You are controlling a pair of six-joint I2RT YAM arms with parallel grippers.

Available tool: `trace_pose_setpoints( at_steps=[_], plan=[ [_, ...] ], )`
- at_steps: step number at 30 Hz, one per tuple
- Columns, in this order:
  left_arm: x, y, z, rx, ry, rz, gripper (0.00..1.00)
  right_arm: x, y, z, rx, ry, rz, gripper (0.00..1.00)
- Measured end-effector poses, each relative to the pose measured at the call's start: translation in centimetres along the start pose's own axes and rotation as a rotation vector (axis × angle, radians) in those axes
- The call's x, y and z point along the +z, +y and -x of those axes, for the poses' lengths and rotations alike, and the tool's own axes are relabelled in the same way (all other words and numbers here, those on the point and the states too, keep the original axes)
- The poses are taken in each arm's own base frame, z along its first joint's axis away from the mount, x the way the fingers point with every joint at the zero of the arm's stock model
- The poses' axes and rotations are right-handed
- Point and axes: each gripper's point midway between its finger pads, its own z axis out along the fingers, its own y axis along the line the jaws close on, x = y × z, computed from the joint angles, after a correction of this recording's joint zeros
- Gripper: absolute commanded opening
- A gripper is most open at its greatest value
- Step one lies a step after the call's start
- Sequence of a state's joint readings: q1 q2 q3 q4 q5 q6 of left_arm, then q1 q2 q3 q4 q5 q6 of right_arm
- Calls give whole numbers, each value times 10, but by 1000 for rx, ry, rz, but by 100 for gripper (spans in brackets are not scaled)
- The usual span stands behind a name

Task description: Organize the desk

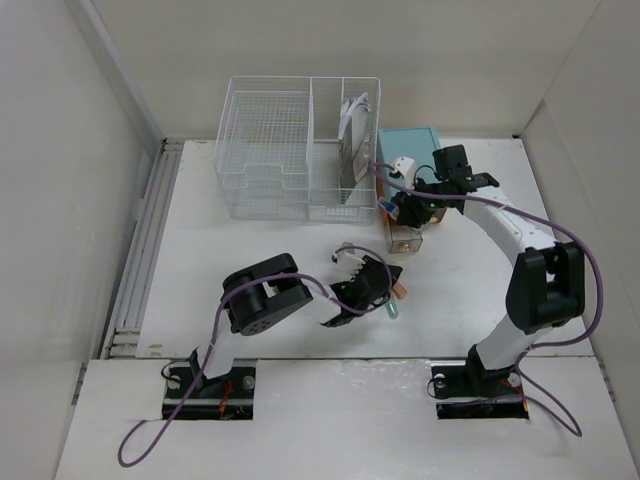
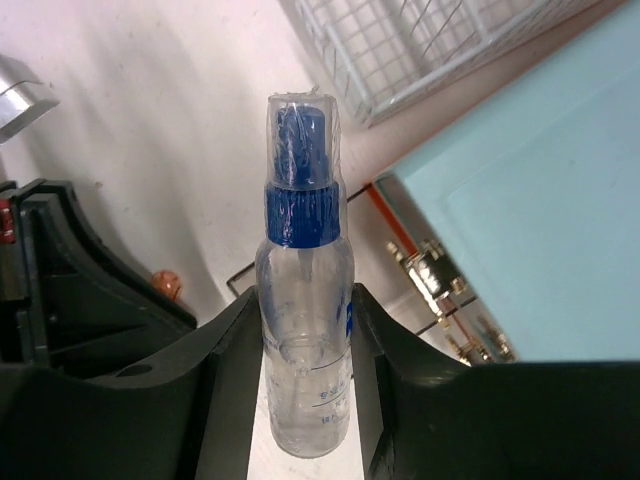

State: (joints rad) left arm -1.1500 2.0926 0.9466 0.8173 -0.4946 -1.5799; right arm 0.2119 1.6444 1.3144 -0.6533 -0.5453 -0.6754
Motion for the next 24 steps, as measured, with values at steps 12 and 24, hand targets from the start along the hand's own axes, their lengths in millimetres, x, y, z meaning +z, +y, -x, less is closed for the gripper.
trace_pose_setpoints(
  at_steps=[12,24],
  plan=[
    [-30,-2,22,38,-22,-10,17,26,-8,-2,-17,-46,19,0],
    [-71,-50,51,53,-60,-119,22,38,-7,-36,-19,2,39,0]
  ],
)
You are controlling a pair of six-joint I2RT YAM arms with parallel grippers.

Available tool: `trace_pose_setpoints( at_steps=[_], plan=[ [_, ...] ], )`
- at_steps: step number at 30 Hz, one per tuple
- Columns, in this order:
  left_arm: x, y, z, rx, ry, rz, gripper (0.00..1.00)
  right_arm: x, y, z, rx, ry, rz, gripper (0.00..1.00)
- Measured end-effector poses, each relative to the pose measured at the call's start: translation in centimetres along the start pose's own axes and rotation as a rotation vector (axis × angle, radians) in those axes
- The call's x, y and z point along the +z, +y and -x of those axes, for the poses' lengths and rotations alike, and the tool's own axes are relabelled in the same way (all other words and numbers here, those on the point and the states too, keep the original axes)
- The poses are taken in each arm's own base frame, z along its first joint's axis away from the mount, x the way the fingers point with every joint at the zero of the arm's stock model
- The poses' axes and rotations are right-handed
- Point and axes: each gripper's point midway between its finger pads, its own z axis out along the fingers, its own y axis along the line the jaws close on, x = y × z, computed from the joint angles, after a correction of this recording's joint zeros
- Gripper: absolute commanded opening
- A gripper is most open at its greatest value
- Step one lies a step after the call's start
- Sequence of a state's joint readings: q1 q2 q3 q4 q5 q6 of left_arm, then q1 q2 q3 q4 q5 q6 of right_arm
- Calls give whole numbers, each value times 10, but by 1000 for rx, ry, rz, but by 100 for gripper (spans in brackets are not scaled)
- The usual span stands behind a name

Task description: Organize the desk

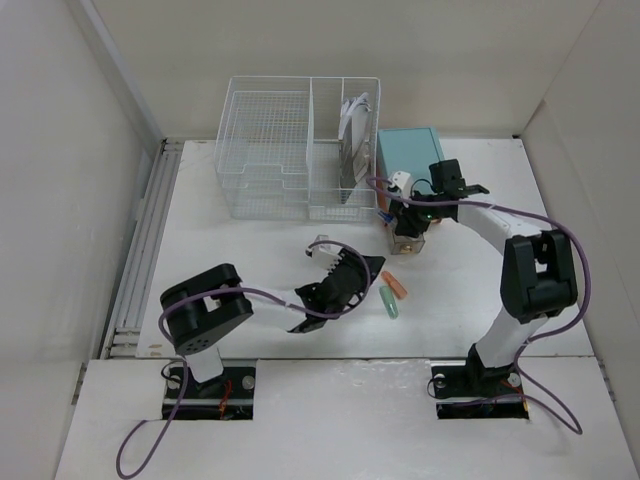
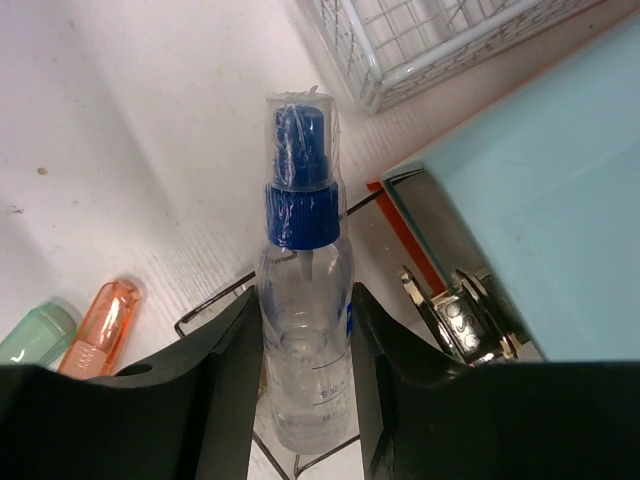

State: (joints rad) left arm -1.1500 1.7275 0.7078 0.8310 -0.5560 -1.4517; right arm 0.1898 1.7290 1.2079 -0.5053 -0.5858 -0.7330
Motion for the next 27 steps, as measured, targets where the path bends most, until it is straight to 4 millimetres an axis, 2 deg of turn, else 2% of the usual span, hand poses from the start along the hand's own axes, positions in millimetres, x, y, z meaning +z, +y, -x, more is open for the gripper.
trace_pose_setpoints(
  at_steps=[4,12,20,27],
  plan=[
    [-10,5,11,11,-21,5,22,-3,0,-1,-22,-4,-19,0],
    [-20,25,20,35,-33,42,22,-17,17,-10,13,21,-17,0],
    [-26,18,26,20,-46,26,22,-26,20,-11,60,30,-51,0],
    [-30,26,27,29,-44,37,22,-27,16,-16,132,53,-95,0]
  ],
)
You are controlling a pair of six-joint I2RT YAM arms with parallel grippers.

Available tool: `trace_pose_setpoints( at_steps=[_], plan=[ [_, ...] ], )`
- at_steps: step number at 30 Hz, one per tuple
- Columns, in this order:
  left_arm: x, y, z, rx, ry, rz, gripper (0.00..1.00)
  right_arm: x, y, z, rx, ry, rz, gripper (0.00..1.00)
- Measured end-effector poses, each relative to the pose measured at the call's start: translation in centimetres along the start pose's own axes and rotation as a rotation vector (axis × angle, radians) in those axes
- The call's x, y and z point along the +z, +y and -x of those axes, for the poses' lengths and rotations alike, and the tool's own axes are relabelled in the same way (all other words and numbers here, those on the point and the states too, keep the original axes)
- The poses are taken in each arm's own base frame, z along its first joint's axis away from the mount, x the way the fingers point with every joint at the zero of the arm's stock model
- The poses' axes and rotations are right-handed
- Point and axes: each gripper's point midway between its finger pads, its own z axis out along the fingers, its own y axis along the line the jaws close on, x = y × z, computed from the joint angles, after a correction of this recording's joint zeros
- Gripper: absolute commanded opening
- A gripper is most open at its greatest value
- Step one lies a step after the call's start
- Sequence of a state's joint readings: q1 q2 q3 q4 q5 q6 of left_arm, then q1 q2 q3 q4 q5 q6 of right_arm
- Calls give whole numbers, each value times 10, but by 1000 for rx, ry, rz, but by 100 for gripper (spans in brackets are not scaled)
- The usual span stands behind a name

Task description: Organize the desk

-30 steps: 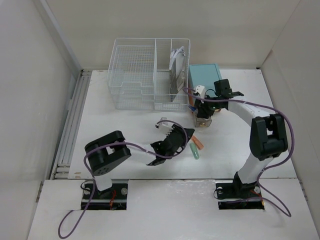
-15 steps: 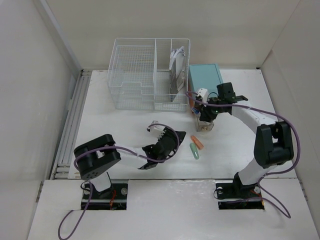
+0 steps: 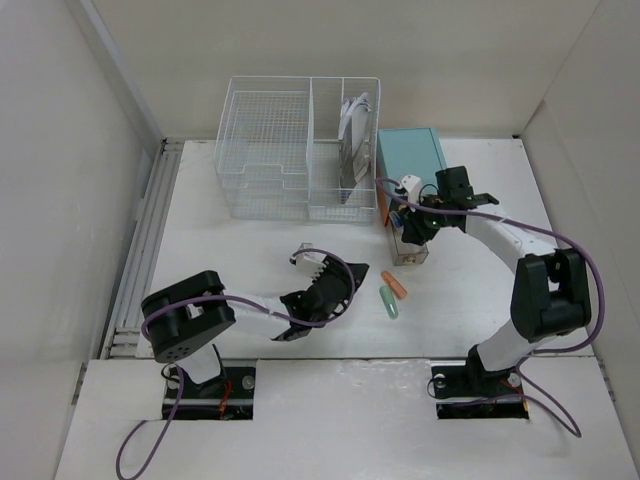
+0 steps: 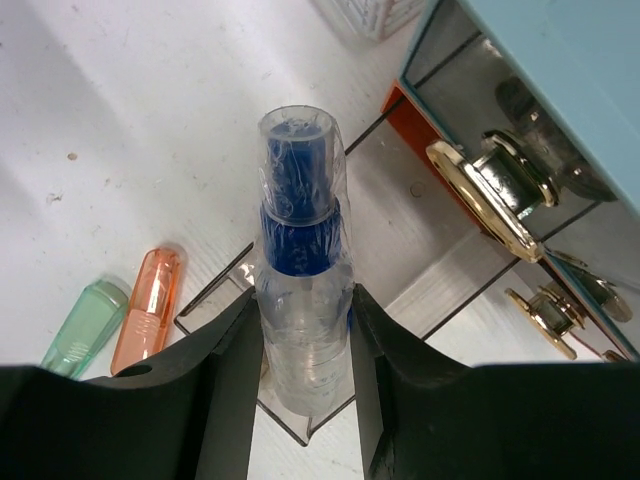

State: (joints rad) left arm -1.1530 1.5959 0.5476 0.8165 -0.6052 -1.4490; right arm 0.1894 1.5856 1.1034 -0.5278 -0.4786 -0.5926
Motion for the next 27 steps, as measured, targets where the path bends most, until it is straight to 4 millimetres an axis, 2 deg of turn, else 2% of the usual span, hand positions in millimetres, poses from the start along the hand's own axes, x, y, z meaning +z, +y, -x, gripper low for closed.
trace_pose_setpoints(
  at_steps=[9,10,13,14,16,17,19,21,24,26,27],
  plan=[
    [-6,0,-1,1,6,-6,22,12,-5,-10,67,37,-14,0],
    [-6,-1,-1,0,6,-8,22,12,-5,-10,69,37,-14,2],
    [-6,-2,0,-2,4,-9,22,11,-6,-10,76,39,-18,38],
    [-6,-2,0,-2,4,-9,22,11,-6,-9,77,38,-19,45],
    [-6,-2,0,-2,5,-10,22,10,-7,-10,78,43,-24,50],
    [-6,-2,0,-2,4,-10,22,9,-8,-12,82,57,-32,57],
    [-6,-2,0,-4,5,-10,22,7,-7,-18,94,83,-37,59],
    [-6,-2,0,-6,4,-10,22,3,-5,-20,100,93,-35,66],
    [-6,-2,0,-8,4,-10,22,-7,-2,-17,94,90,-45,65],
    [-6,-2,0,-9,4,-10,22,-17,-2,-12,85,78,-61,59],
    [-6,-2,0,-9,4,-10,22,-23,-1,-8,75,65,-69,44]
  ],
)
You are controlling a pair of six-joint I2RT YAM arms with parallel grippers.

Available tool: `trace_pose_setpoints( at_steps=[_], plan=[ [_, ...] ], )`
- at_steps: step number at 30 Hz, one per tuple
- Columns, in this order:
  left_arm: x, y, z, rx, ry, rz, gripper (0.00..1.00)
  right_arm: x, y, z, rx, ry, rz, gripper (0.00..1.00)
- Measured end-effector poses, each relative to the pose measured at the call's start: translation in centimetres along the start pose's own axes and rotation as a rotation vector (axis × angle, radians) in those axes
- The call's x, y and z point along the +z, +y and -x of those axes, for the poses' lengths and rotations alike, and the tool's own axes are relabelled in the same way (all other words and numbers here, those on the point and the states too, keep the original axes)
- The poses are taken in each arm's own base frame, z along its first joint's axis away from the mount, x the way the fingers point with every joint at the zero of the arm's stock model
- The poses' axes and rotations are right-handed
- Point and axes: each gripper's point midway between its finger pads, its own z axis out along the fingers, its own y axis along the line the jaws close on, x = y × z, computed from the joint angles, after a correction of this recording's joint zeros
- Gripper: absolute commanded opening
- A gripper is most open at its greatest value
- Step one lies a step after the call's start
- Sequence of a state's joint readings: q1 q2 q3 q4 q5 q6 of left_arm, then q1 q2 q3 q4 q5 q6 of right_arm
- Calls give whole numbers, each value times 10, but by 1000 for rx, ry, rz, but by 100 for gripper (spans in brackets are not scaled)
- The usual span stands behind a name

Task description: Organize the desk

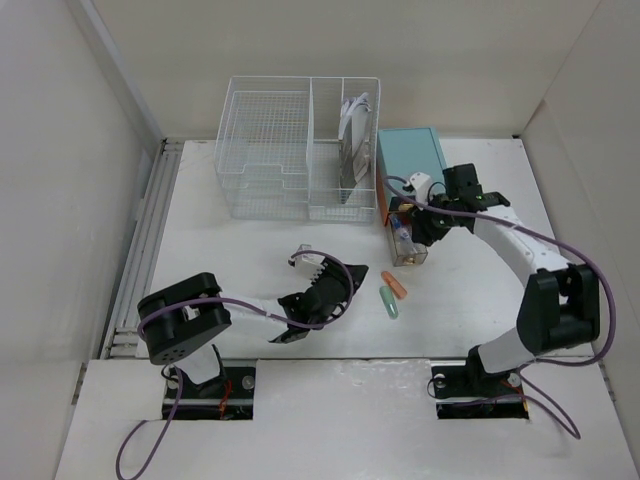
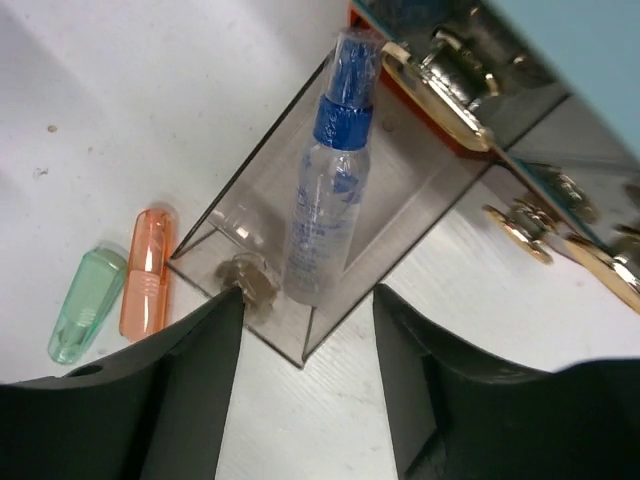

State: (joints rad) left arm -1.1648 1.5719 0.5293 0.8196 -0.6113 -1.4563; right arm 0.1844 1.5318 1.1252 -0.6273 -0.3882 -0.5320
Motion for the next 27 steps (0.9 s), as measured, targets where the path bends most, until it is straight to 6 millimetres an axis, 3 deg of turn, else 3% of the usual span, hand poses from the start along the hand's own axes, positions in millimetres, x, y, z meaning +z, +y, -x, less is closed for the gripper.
trace_pose_setpoints(
  at_steps=[4,9,19,27],
  plan=[
    [0,0,0,0,0,0,22,-27,3,17,-60,-75,-28,2],
    [-1,-1,-2,0,4,-4,22,-38,12,24,-144,-125,11,0],
    [-8,10,-5,6,15,4,22,18,9,-12,-106,-1,123,0],
    [-11,8,-2,-2,7,-3,22,28,2,-9,-107,-13,111,0]
  ],
)
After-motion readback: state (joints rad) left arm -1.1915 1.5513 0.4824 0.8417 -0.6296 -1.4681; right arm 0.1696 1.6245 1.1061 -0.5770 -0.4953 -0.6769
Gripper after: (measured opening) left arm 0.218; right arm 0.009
